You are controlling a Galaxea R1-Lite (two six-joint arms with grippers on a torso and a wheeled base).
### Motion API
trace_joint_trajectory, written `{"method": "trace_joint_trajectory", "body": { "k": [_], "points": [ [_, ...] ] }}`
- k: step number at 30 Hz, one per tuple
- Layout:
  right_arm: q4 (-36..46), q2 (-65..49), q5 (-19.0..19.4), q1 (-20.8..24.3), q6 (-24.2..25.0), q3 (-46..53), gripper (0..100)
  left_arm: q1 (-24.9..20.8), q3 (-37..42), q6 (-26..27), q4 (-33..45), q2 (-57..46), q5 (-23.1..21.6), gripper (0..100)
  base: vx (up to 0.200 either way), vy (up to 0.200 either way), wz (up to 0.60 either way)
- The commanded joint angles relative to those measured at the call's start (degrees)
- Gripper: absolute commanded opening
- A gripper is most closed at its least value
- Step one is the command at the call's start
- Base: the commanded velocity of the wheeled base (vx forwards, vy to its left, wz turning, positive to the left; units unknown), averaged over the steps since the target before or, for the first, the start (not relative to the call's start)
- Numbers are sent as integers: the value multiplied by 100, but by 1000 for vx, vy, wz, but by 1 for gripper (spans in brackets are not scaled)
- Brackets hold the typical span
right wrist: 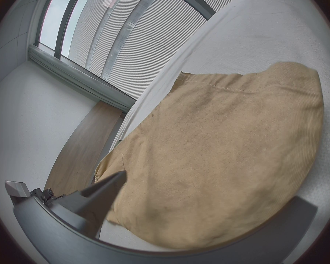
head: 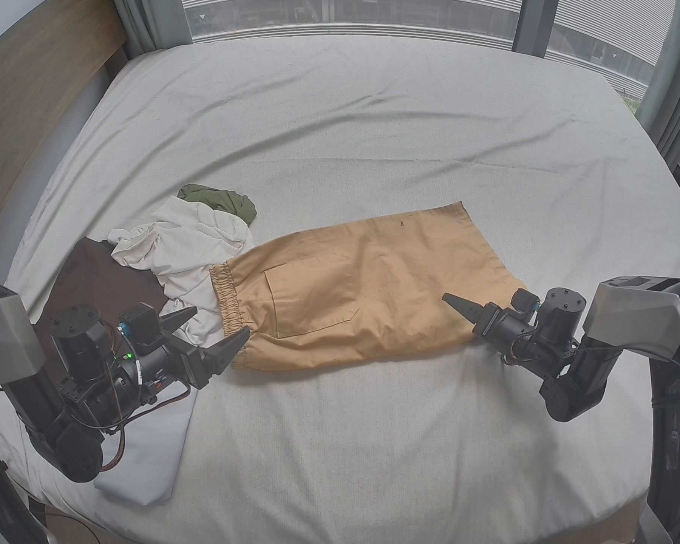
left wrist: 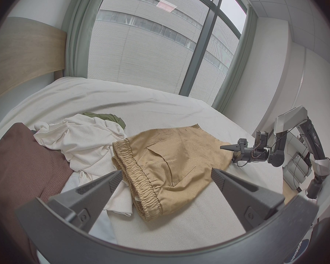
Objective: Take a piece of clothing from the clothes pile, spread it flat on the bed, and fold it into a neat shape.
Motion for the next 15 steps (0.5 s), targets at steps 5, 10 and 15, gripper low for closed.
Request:
{"method": "trace_joint_trajectory", "body": {
  "k": [5,10,15],
  "points": [
    [-25,42,-113,22,-13,15,0,8,0,-1,-5,9,7,100,0,0,0],
    [-34,-37,-166,83,-39,138,0,26,0,-10,-5,9,7,100,0,0,0],
    [-25,-257,-228,145,-408,586,0,35,0,-19,-5,0,7,100,0,0,0]
  ]
}}
